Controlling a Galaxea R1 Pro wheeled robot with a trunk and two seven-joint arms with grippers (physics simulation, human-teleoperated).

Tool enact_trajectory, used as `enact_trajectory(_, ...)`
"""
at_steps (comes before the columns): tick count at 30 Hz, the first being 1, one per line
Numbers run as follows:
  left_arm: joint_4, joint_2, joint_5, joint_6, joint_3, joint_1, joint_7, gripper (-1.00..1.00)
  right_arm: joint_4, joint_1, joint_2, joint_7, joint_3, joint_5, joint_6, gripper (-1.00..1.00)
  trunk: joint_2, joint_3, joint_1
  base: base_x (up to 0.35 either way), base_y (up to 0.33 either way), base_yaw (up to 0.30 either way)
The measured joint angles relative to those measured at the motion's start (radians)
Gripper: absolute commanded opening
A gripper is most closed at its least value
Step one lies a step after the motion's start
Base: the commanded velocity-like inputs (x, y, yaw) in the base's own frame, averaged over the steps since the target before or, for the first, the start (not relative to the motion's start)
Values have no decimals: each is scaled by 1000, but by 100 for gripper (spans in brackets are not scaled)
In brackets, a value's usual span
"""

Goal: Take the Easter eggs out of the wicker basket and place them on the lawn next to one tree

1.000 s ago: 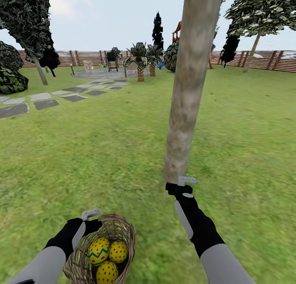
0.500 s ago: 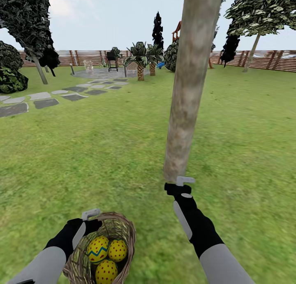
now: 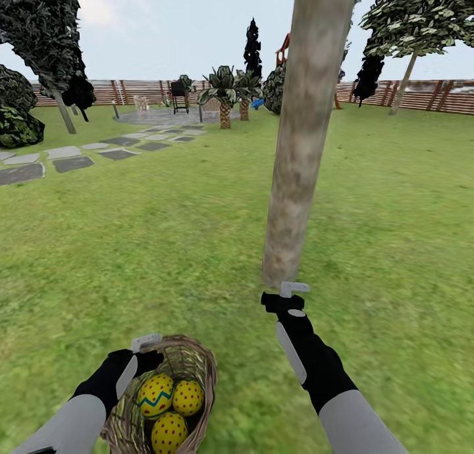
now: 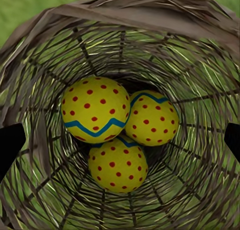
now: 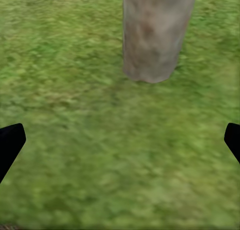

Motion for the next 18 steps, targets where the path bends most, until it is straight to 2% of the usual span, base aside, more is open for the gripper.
enact_trajectory(18,0,1,0,-23,0,0,1,100,1,0,-1,0,-1,-1,-2,100,-126,-56,69,0,0,0)
